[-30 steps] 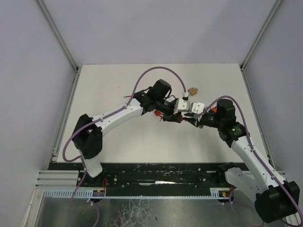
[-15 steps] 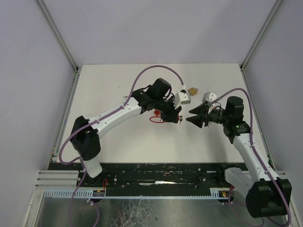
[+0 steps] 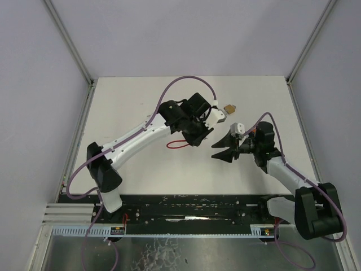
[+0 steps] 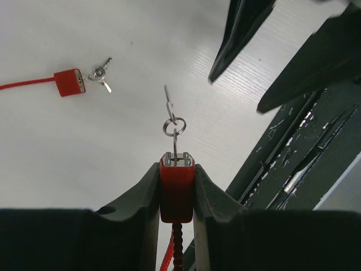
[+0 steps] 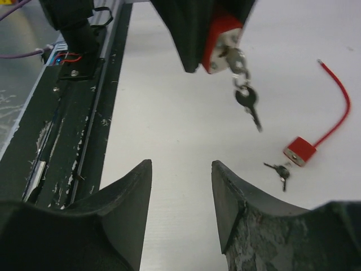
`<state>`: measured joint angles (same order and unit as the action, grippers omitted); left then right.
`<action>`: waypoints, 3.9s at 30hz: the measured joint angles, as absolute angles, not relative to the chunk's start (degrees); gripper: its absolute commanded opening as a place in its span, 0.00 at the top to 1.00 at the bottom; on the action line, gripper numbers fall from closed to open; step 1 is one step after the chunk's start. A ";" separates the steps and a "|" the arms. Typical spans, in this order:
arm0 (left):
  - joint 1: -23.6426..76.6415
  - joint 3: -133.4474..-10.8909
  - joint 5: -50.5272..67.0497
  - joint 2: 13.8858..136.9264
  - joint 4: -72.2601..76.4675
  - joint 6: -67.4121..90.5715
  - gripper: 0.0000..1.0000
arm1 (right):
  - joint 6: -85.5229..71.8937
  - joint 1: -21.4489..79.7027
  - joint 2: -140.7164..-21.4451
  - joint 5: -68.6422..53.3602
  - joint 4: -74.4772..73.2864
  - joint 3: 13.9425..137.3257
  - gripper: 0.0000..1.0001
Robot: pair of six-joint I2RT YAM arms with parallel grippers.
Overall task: Lock with the key
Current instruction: Lock the lock, then place the lock at the center of the board.
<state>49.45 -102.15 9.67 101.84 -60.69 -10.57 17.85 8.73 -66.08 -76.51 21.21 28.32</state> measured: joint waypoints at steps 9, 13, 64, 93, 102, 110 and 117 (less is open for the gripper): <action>50.37 -110.26 10.00 107.28 -68.29 -12.29 1.00 | -9.02 16.16 -76.27 -69.06 70.37 20.29 0.44; 50.50 -110.80 10.44 107.83 -70.32 -12.78 1.00 | -11.35 16.60 -75.46 -65.91 77.30 19.05 0.43; 47.48 -98.98 22.55 97.69 -51.16 -14.11 1.00 | 18.24 21.52 -55.94 -44.82 29.47 29.95 1.00; 30.65 -62.63 25.10 83.00 4.47 24.56 1.00 | 18.85 12.67 -64.58 -41.56 17.91 33.26 1.00; 14.31 -53.10 19.46 88.44 10.35 46.68 1.00 | 17.34 17.93 -79.44 -46.52 10.61 42.02 0.98; 3.75 -50.24 6.83 87.07 0.51 62.61 0.99 | 10.83 30.61 -100.36 -43.18 7.94 63.29 0.99; -6.42 -48.51 11.42 92.68 -2.33 69.12 1.00 | 3.70 39.11 -119.68 -38.83 0.95 83.42 0.92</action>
<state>-6.42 -48.51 11.42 92.68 -2.33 69.12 3.70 39.11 -119.68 -38.83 0.95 83.42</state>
